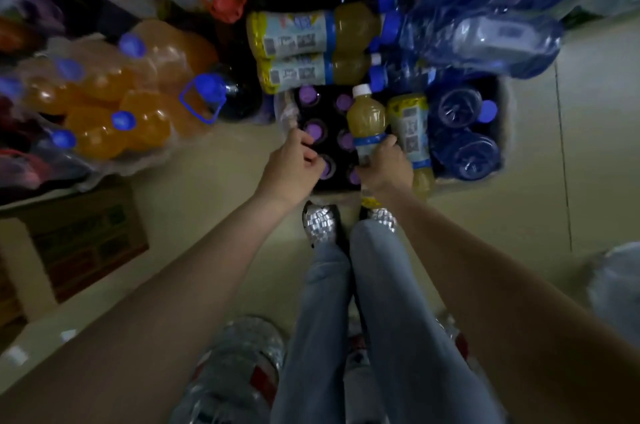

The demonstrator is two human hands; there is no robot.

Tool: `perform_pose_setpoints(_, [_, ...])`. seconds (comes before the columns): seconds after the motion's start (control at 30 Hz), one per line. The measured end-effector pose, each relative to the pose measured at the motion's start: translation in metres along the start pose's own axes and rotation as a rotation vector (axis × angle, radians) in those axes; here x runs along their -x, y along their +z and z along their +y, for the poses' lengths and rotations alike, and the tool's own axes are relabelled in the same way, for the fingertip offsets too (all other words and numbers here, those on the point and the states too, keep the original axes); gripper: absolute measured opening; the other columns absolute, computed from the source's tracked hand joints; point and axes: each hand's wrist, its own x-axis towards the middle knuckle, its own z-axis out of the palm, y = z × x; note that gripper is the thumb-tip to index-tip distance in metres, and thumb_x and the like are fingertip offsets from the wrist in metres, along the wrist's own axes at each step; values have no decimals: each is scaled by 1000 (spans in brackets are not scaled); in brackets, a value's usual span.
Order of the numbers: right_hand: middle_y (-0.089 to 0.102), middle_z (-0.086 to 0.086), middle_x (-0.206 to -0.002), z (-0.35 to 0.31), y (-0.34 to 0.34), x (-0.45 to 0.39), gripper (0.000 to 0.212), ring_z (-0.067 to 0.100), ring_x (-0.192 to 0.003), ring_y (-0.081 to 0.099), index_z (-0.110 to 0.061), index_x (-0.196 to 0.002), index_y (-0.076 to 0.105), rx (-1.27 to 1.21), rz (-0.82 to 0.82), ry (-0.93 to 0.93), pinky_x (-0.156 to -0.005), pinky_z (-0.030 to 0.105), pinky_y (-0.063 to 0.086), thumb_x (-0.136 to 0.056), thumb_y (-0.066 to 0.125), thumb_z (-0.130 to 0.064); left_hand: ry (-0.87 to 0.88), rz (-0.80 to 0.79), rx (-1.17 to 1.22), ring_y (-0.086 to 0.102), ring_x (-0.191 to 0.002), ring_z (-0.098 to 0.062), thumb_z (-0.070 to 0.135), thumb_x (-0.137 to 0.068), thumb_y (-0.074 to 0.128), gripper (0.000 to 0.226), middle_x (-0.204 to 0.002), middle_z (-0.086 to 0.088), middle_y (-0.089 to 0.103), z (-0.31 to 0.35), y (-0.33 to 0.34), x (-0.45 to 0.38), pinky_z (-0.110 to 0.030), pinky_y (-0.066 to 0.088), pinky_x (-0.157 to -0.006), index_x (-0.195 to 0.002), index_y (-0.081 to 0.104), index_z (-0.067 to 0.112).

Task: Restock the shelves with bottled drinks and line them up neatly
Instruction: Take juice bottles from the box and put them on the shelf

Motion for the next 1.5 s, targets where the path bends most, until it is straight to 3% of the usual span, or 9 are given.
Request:
perform_pose_setpoints(0.2, [55, 6, -103, -18, -55, 43, 63, 19, -95, 54, -4, -125, 43, -160, -290, -321, -60, 17, 27, -78, 72, -35, -261, -220, 642, 58, -88, -12, 28, -87, 62, 27, -98, 3, 61, 20, -12, 14, -20, 49, -65, -110, 56, 17])
perform_pose_setpoints(0.33, [64, -5, -98, -53, -104, 47, 43, 0, -88, 61, -10, -121, 58, -351, -546, -550, -73, 12, 43, -82, 70, -22, -263, -85, 874, 64, -77, -18, 22, -84, 66, 14, -95, -6, 68, 16, -39, 20, -26, 54, -60, -98, 63, 17])
perform_pose_setpoints(0.47, [56, 14, -128, -103, -116, -13, 49, 32, -118, 52, -8, -134, 46, 9, -135, -600, -97, 36, 41, -89, 60, -24, -287, 119, 933, 62, -78, -15, 26, -83, 66, 12, -90, 0, 67, -9, -66, 14, -24, 51, -66, -93, 62, 22])
perform_pose_setpoints(0.67, [35, 19, -140, -167, -67, -79, 55, 36, -129, 31, -4, -139, 28, 655, 231, -625, -104, 44, 27, -89, 51, -11, -349, 177, 973, 64, -81, -14, 37, -82, 65, 23, -90, 1, 68, -53, -80, 12, -27, 50, -70, -98, 61, 21])
perform_pose_setpoints(0.93, [47, 11, -127, -153, -95, -30, 57, 32, -120, 41, -14, -132, 41, 545, 170, -840, -95, 42, 31, -80, 65, -20, -437, -25, 1258, 67, -68, -24, 48, -82, 58, 43, -86, -10, 69, -49, -97, 43, -33, 58, -61, -108, 63, 13])
perform_pose_setpoints(1.1, [56, 7, -119, -148, -157, 76, 56, 27, -103, 42, -22, -123, 47, 256, 163, -1321, -78, 47, 47, -71, 64, -14, -331, -78, 1442, 67, -60, -19, 53, -87, 47, 42, -70, -4, 69, -26, -144, 96, -27, 54, -54, -97, 62, 15])
perform_pose_setpoints(1.3, [20, 4, -142, -203, -280, 226, 63, 36, -114, 36, -40, -128, 39, 377, 160, -1644, -84, 52, 48, -82, 67, -7, 107, -41, 1665, 65, -55, -17, 54, -74, 47, 48, -66, -6, 67, 61, -234, 196, -23, 53, -49, -75, 70, 12])
perform_pose_setpoints(1.4, [23, 7, -147, -243, -342, 291, 53, 31, -119, 37, -37, -129, 46, 403, 139, -1689, -103, 41, 38, -86, 59, -8, 350, -70, 1755, 64, -67, -19, 57, -61, 62, 50, -77, -6, 66, 97, -297, 247, -27, 55, -63, -88, 61, 14])
perform_pose_setpoints(1.5, [41, 11, -136, -287, -394, 348, 45, 15, -113, 47, -22, -118, 62, 169, 137, -1647, -101, 22, 37, -85, 45, 3, 496, -9, 1689, 60, -81, -20, 57, -46, 78, 63, -90, -4, 65, 113, -368, 285, -32, 51, -77, -93, 65, 17])
